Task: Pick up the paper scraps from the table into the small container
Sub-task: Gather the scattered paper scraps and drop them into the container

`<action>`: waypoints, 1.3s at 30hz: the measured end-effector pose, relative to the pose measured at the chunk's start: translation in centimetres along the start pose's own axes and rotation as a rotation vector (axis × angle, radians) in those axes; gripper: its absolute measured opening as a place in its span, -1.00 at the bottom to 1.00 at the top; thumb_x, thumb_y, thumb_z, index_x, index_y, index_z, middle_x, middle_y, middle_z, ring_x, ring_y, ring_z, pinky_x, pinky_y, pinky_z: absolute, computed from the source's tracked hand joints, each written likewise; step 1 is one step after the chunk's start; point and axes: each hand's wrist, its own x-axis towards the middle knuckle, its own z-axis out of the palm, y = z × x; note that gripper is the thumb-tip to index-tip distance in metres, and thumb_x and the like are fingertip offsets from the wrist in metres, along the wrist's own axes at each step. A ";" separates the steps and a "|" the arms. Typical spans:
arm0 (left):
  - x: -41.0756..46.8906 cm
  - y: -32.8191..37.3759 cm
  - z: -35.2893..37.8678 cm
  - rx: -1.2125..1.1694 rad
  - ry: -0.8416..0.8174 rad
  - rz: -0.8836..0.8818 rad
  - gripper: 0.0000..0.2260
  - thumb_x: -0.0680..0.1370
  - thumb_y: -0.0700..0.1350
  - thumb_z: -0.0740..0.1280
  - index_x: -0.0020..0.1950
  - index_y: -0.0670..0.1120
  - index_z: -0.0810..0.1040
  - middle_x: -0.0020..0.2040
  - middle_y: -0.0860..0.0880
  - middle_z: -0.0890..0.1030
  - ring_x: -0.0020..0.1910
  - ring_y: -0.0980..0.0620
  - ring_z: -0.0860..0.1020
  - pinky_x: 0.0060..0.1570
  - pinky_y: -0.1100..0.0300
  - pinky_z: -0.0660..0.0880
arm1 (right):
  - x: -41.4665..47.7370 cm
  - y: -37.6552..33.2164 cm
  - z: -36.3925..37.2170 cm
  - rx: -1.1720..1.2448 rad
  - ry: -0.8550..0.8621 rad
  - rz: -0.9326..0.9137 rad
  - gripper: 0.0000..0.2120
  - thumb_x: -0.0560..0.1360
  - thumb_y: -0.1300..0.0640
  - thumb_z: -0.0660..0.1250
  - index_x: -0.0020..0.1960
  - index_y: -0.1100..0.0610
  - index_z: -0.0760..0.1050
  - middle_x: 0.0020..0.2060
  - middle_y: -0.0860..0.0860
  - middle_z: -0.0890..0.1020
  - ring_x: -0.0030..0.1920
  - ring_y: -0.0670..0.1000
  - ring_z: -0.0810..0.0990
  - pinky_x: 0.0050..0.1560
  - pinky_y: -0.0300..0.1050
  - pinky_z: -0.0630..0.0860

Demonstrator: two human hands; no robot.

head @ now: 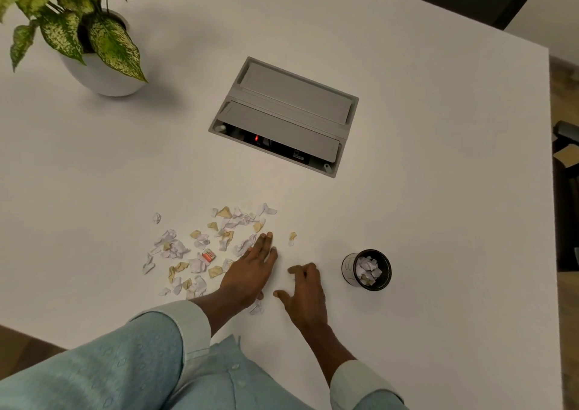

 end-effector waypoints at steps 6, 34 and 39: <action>-0.1 0.2 -0.6 0.000 -0.016 -0.002 -0.03 0.53 -0.25 0.48 0.66 -0.19 -0.20 0.62 -0.20 -0.40 0.58 -0.18 -0.38 0.56 -0.02 0.23 | -0.4 0.1 1.4 -0.035 0.031 -0.126 -0.87 0.61 0.20 0.36 0.11 0.16 0.64 0.08 0.07 0.61 0.09 0.03 0.57 0.07 -0.18 0.58; -0.3 0.2 -1.0 0.018 -0.007 0.017 0.00 0.49 -0.13 0.53 0.66 -0.21 -0.13 0.64 -0.22 -0.35 0.65 -0.20 -0.27 0.51 0.02 0.31 | -2.2 5.1 -14.0 -0.053 0.671 0.228 -0.83 0.50 0.23 0.32 -0.06 0.01 0.63 -0.15 -0.04 0.68 -0.14 0.11 0.65 -0.28 -0.07 0.51; -0.2 0.1 -0.8 0.031 -0.007 0.011 0.00 0.49 -0.13 0.54 0.66 -0.21 -0.12 0.64 -0.24 -0.33 0.65 -0.21 -0.27 0.55 0.00 0.24 | -0.4 3.6 -13.9 -0.137 0.707 -0.020 -0.81 0.43 0.30 0.36 -0.08 0.04 0.63 -0.14 -0.06 0.65 -0.10 0.02 0.63 -0.34 -0.13 0.49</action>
